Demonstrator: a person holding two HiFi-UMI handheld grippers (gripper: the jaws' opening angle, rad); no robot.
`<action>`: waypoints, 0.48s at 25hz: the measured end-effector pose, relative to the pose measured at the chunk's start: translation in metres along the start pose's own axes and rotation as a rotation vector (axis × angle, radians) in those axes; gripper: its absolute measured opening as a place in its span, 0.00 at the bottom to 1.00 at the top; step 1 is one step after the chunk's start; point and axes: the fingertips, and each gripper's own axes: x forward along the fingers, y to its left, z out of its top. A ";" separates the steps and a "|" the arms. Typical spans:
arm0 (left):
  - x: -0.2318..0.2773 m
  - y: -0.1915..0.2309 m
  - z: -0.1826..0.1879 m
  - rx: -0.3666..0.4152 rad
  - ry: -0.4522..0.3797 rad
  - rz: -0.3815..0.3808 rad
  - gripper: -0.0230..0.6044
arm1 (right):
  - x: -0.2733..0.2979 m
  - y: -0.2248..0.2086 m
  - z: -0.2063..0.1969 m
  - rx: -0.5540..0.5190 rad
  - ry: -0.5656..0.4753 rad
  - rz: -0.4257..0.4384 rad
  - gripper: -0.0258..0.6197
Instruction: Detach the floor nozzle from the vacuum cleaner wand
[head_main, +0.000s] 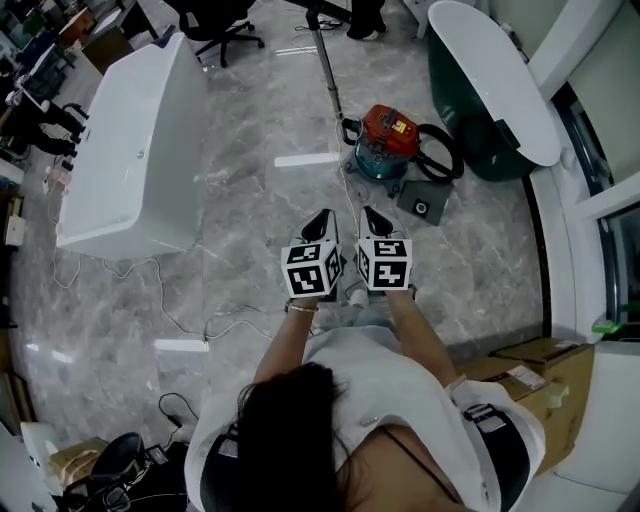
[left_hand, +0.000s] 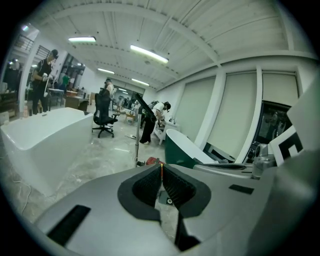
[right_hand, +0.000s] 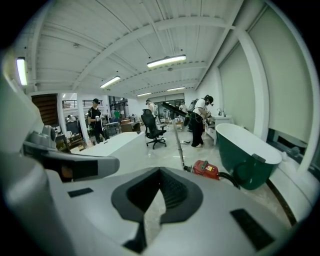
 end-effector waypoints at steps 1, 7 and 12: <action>0.005 -0.002 0.001 -0.001 0.001 0.002 0.06 | 0.003 -0.004 0.002 0.000 -0.001 0.004 0.06; 0.032 -0.012 0.012 0.005 -0.003 0.036 0.06 | 0.017 -0.026 0.013 -0.019 -0.002 0.038 0.06; 0.058 -0.031 0.019 0.002 -0.008 0.035 0.06 | 0.027 -0.056 0.016 -0.015 0.008 0.049 0.06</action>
